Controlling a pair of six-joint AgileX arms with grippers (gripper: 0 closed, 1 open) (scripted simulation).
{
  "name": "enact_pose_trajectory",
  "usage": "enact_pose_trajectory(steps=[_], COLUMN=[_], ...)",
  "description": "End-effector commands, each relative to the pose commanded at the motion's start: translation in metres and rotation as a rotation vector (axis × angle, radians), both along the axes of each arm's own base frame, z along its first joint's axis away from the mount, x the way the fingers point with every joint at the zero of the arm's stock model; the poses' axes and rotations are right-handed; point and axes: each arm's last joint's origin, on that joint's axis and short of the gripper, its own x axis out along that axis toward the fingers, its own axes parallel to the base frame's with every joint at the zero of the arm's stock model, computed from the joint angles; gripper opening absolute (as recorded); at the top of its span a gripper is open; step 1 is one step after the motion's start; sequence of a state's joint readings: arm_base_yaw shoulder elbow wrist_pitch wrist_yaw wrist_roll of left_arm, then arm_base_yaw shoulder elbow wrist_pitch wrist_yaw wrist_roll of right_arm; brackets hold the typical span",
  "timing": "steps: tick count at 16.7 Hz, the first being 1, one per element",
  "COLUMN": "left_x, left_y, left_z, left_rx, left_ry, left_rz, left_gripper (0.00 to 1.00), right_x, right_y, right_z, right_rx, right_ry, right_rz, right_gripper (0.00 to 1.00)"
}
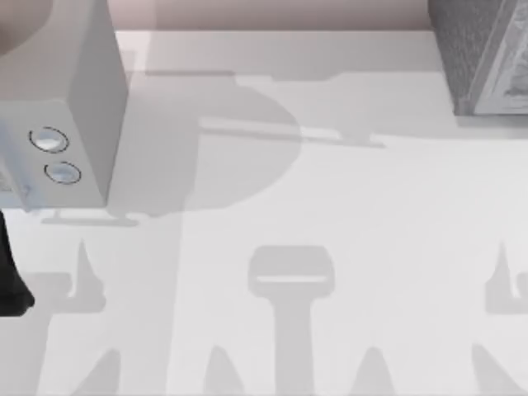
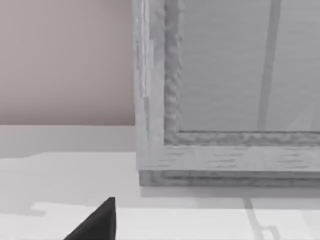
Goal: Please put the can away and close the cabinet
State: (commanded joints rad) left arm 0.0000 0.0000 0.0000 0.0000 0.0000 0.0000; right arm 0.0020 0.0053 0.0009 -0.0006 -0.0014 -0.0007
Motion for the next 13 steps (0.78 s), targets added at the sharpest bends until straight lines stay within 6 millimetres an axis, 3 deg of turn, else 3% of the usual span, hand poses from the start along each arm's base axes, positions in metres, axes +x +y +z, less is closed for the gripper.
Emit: enact_pose_trajectory(steps=[7, 13], left_x=[0.0, 0.0], left_y=[0.0, 0.0], left_z=[0.0, 0.0], left_rx=[0.0, 0.0], left_ry=[0.0, 0.0], left_rz=[0.0, 0.0], left_gripper=[1.0, 1.0], right_x=[0.016, 0.051], right_y=[-0.021, -0.08], right_z=[0.028, 0.041], right_rx=[-0.009, -0.009], right_ry=[-0.042, -0.02], right_rz=[-0.009, -0.002], right_gripper=[1.0, 1.0])
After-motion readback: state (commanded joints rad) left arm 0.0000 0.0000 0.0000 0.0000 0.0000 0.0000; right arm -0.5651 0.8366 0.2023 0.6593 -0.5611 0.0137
